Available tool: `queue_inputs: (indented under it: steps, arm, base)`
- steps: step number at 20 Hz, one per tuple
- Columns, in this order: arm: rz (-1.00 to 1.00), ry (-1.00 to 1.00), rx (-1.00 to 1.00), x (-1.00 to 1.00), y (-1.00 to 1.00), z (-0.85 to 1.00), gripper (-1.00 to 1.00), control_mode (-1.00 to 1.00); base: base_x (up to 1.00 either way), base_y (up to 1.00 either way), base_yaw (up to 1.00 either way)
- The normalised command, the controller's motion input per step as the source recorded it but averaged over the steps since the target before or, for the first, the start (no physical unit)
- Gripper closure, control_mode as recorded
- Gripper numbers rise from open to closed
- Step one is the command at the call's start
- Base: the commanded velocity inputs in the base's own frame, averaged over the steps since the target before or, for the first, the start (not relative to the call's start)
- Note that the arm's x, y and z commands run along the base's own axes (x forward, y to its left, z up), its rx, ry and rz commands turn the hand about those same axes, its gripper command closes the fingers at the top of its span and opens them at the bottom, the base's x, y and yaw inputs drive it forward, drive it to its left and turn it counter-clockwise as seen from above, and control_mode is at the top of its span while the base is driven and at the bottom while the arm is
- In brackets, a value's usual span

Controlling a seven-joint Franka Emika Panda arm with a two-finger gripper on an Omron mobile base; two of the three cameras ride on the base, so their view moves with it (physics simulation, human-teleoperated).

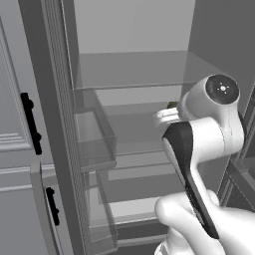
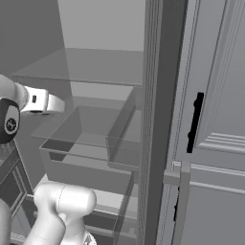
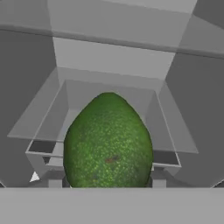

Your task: Place one avocado and one chicken drumstick in each tupperware on the nearby counter, to pack two identical lunches.

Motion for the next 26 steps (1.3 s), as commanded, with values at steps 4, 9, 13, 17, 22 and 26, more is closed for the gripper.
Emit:
queue_inputs:
  steps: [4, 9, 13, 17, 22, 26]
  arm:
    - [0.01, 0.16, 0.06, -0.06, -0.58, -1.0, 1.0, -1.0]
    - [0.02, 0.0, 0.01, 0.02, -0.26, -0.51, 1.0, -1.0]
    - [0.0, 0.1, 0.0, -0.23, 0.0, -0.16, 1.0, 1.0]
    - [0.0, 0.0, 0.0, 0.0, 0.0, 0.0, 1.0, 1.0]
    - [0.0, 0.0, 0.0, 0.0, 0.0, 0.0, 1.0, 1.0]
    - [0.0, 0.0, 0.0, 0.0, 0.0, 0.0, 1.0, 1.0]
  base:
    - [0.0, 0.0, 0.0]
    - [0.0, 0.0, 0.0]
    - [-0.46, 0.0, 0.04]
    - [-1.0, -0.04, 0.42]
    - [-0.94, -0.02, 0.71]
    - [-0.98, -0.01, 0.7]
